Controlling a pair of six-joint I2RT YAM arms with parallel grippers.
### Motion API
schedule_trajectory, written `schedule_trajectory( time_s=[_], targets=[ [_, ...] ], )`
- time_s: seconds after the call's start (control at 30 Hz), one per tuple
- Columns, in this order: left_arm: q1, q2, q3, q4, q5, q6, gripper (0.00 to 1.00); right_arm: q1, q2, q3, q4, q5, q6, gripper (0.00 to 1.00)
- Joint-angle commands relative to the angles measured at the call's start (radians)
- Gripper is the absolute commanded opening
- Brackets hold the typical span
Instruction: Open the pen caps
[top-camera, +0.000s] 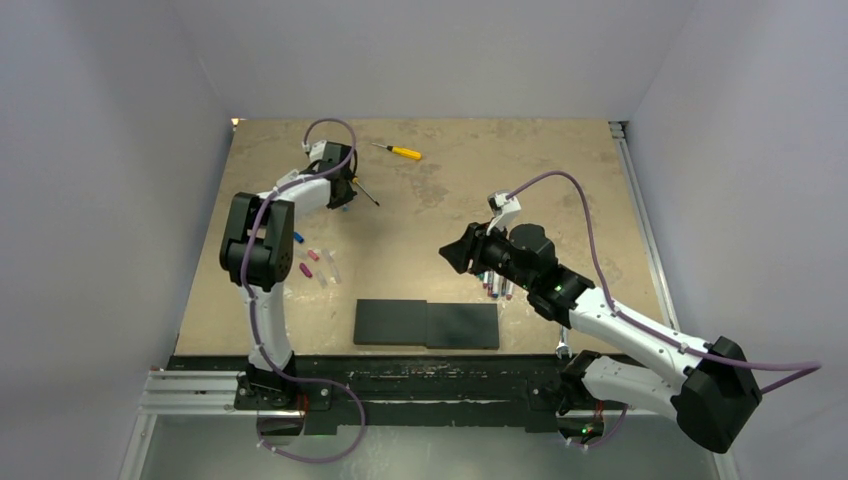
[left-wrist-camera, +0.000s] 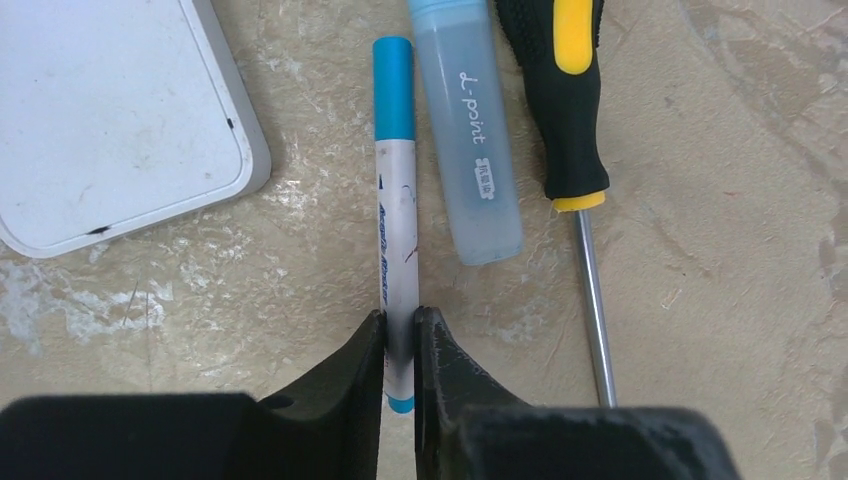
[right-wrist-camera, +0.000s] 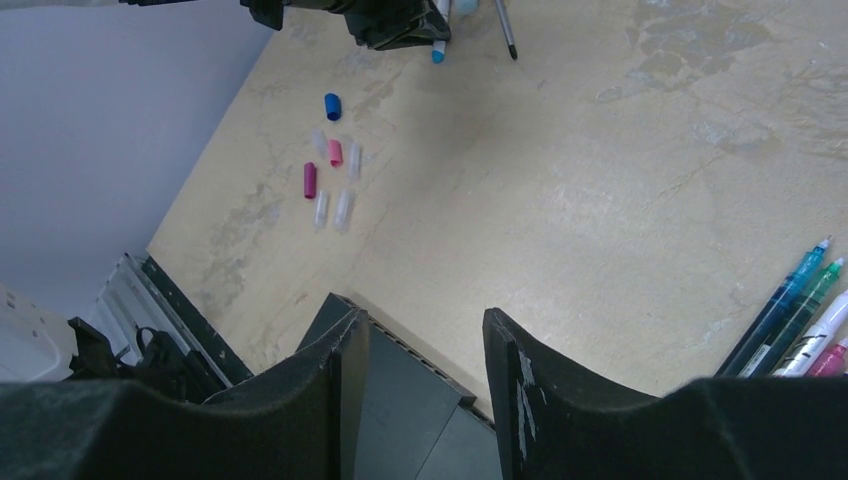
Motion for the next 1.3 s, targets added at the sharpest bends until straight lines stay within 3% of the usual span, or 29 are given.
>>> schedule_trajectory(
  time_s=[0.0, 0.03, 0.2, 0.43, 0.5, 0.6, 0.7, 0.83, 1.0, 1.27],
  targets=[
    [0.010, -0.031, -0.066, 0.015, 0.032, 0.011, 0.06, 0.002, -0.028, -0.010, -0.007, 0.031, -0.011, 0.48],
    [0.010, -0.052, -0.083, 0.015, 0.037, 0.010, 0.00, 0.002, -0.031, -0.009, -0.011, 0.033, -0.011, 0.48],
    [0.010, -0.246, -0.198, 0.049, 0.098, -0.007, 0.00, 0.002, -0.048, 0.002, -0.030, 0.033, -0.021, 0.48],
    [-0.031, -0.673, -0.363, 0.093, 0.264, -0.022, 0.00, 0.002, -0.087, 0.025, -0.036, 0.013, -0.059, 0.49],
    [-0.050, -0.798, -0.457, 0.213, 0.386, -0.039, 0.00, 0.002, -0.090, 0.028, -0.020, -0.018, -0.062, 0.51],
    [-0.084, -0.991, -0.676, 0.532, 0.608, -0.116, 0.00, 0.003, -0.096, 0.027, 0.022, -0.097, -0.039, 0.58],
    [-0.165, -1.103, -0.841, 0.810, 0.722, -0.159, 0.00, 0.001, -0.113, 0.015, 0.118, -0.189, 0.020, 0.67],
    [-0.255, -1.173, -0.988, 1.047, 0.803, -0.208, 0.00, 0.001, -0.143, -0.003, 0.290, -0.233, 0.110, 0.74],
    [-0.285, -1.193, -1.103, 1.307, 0.839, -0.313, 0.00, 0.001, -0.133, -0.008, 0.429, -0.219, 0.179, 0.77],
    [-0.317, -1.196, -1.090, 1.378, 0.856, -0.326, 0.00, 0.033, -0.006, 0.047, 0.530, -0.254, 0.232, 0.76]
  ],
)
